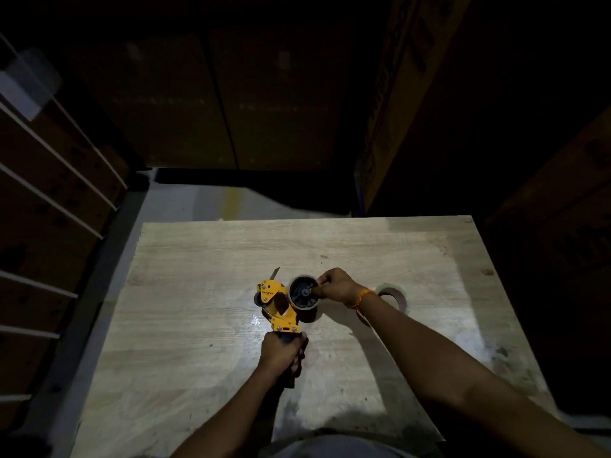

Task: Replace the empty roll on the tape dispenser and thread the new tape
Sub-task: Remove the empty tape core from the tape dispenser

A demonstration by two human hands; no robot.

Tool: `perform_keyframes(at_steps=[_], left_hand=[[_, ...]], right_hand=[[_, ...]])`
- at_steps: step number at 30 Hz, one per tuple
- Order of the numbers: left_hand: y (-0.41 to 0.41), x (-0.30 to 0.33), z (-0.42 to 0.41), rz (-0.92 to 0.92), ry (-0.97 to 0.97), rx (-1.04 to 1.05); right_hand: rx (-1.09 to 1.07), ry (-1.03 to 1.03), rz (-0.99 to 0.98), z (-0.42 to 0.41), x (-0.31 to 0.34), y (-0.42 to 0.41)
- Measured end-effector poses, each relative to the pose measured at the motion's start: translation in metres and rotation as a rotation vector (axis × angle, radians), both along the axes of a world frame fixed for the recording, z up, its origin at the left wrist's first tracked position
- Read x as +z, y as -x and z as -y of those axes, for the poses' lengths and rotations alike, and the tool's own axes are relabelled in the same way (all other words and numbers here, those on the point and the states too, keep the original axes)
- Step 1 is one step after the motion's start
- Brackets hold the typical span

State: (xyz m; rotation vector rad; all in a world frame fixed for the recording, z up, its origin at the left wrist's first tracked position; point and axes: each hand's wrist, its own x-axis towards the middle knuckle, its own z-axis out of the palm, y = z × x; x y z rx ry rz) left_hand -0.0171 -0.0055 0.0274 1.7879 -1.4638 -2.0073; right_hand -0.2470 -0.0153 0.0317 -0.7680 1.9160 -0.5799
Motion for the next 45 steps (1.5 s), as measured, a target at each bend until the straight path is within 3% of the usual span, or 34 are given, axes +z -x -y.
perform_keyframes(at_steps=[13,20,26,31,36,38,42,45], left_hand=[[0.001,0.003,0.002,0.125,0.082,-0.072],[0.004,0.008,-0.001,0.144,0.068,-0.092],[0.011,0.011,-0.008,0.003,-0.095,-0.031],[0.010,0.021,-0.005,-0.007,-0.064,-0.057],[0.014,0.028,-0.009,0.087,0.078,-0.103],[0.017,0.033,-0.011,0.118,0.121,-0.101],[0.014,0.001,-0.007,0.213,0.156,-0.117],[0.010,0.016,-0.008,0.276,0.186,-0.096]], right_hand=[[-0.124,0.020,-0.011,-0.006,0.003,-0.003],[0.051,-0.023,-0.104,-0.007,0.040,-0.007],[0.027,-0.050,-0.187,-0.010,0.058,-0.014],[0.205,0.087,-0.202,-0.020,0.068,-0.007],[0.706,0.144,-0.735,-0.016,0.078,-0.016],[0.786,0.089,-0.886,-0.009,0.079,-0.029],[0.778,0.018,-0.948,-0.007,0.085,-0.048],[0.756,0.048,-0.916,-0.008,0.089,-0.053]])
